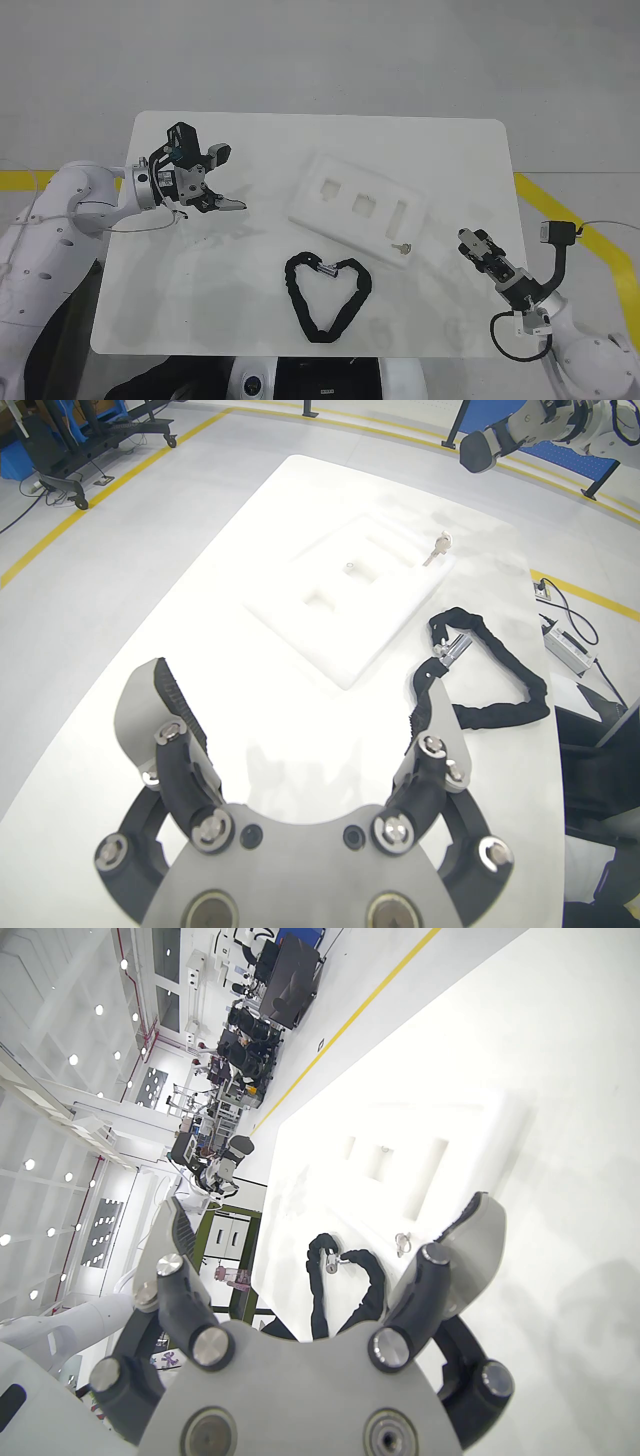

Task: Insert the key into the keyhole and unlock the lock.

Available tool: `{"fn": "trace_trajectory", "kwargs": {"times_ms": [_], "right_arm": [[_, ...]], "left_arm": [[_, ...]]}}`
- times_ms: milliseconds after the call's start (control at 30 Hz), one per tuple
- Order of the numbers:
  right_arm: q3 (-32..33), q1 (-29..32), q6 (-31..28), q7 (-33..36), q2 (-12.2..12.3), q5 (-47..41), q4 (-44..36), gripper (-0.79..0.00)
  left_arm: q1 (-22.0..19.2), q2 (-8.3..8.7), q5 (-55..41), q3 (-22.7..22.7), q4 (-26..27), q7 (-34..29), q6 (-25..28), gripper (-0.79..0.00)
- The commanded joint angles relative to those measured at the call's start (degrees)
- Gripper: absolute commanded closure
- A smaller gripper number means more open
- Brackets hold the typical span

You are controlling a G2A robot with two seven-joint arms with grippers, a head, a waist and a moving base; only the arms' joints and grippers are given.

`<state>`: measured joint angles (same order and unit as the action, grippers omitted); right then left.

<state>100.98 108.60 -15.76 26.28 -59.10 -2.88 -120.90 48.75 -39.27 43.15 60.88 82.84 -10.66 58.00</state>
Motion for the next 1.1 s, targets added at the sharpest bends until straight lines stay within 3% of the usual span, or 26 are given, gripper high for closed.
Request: {"fn": "trace_trajectory", "kwargs": {"times_ms": [0, 800, 1067], "right_arm": [[0.0, 0.0, 0.0, 0.0, 0.0, 0.0, 0.0, -0.784], [-0.25, -0.08, 0.7, 0.3, -0.01, 0.23, 0.08, -0.785], [-2.0, -4.97, 8.16, 13.29, 0.65, -2.4, -0.14, -0.785]], "left_arm": [[0.0, 0.0, 0.0, 0.0, 0.0, 0.0, 0.0, -0.784], [0.0, 0.0, 0.0, 0.0, 0.0, 0.0, 0.0, -0.785], [0.0, 0.0, 0.0, 0.0, 0.0, 0.0, 0.0, -0.785]]}}
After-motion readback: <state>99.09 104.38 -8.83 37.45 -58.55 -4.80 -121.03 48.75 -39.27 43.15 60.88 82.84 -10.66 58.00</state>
